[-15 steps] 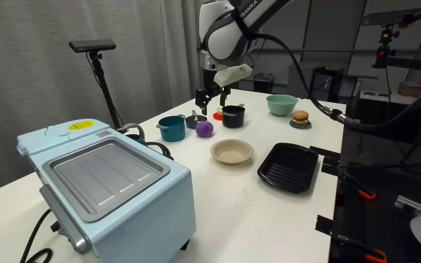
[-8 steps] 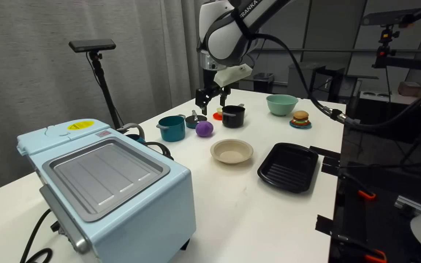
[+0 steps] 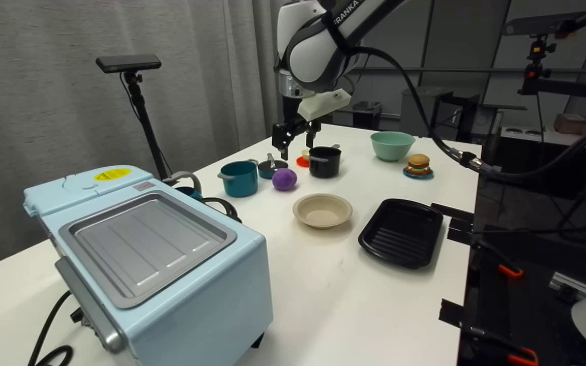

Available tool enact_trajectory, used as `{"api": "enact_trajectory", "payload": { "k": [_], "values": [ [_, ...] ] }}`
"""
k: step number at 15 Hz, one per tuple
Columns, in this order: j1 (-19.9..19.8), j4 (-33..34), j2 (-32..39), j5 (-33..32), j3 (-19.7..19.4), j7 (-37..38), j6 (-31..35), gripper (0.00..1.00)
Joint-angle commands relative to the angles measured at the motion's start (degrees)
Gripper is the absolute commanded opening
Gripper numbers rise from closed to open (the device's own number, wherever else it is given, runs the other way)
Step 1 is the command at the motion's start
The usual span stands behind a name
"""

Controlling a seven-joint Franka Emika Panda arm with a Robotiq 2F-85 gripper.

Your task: Move an object

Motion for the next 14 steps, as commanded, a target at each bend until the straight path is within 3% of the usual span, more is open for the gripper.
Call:
{"api": "enact_trajectory", "payload": {
  "k": [1,8,14],
  "values": [
    [-0.09,0.10,-0.01,0.01,0.08,-0.06,-0.15,1.00],
    [-0.09,0.10,-0.01,0.01,0.08,-0.06,-0.15,1.00],
    [1.18,10.79,9.55,-0.11,0.44,1.57,-1.80,1.00]
  ]
}}
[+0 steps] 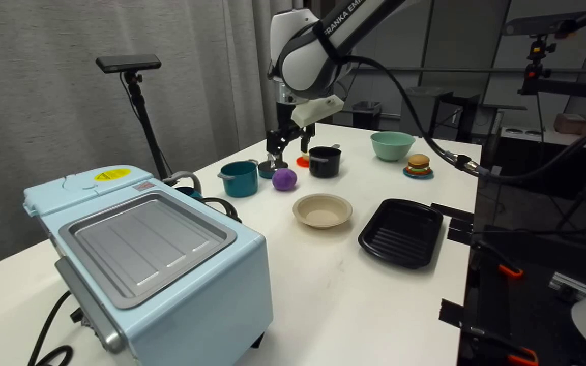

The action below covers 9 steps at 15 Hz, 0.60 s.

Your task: Move an object

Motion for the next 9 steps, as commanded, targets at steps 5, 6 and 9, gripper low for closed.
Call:
{"api": "enact_trajectory", "payload": {
  "k": [5,6,9],
  "values": [
    [1.02,21.40,16.40,-1.05,-1.99,1.60,-6.83,1.00],
    [0.87,23.68,18.09,-1.16,-2.44,1.62,-8.19,1.00],
    [-0.56,31.75,24.13,-1.14,-4.00,0.73,-12.74,1.00]
  ]
}}
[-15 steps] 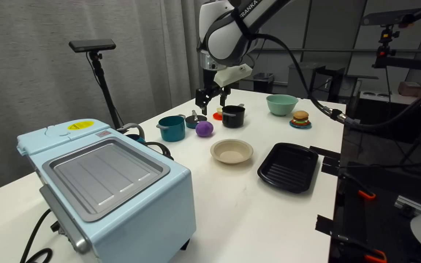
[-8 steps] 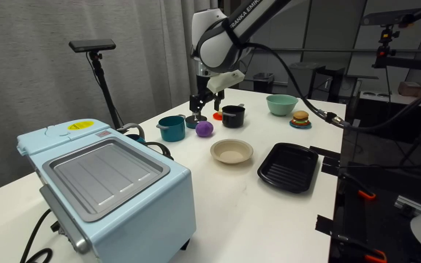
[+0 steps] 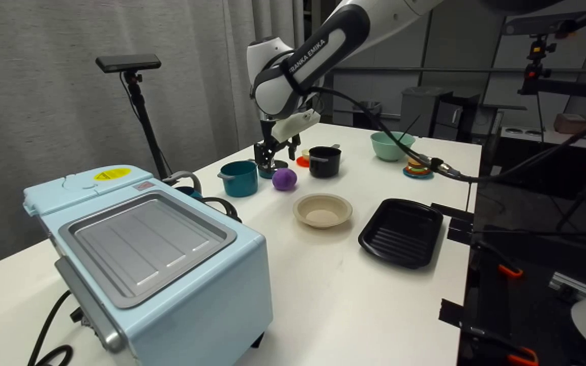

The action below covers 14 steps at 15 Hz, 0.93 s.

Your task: Move an object

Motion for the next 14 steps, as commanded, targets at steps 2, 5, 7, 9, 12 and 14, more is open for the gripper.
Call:
{"api": "enact_trajectory", "payload": {
  "k": [2,5,7,9,12,14],
  "values": [
    [-2.55,16.21,11.22,0.06,-1.87,-1.04,-8.50,1.00],
    [-4.73,22.99,15.59,1.59,-0.88,-2.56,-11.87,1.00],
    [-5.93,26.69,17.79,3.03,0.24,-3.50,-14.22,0.75],
    [-6.90,29.80,19.41,4.79,1.51,-4.54,-15.60,0.66],
    [-8.09,33.88,21.29,7.90,3.50,-5.70,-18.24,0.40],
    [-8.74,36.13,22.31,9.72,4.57,-5.98,-20.15,0.25]
  ]
}}
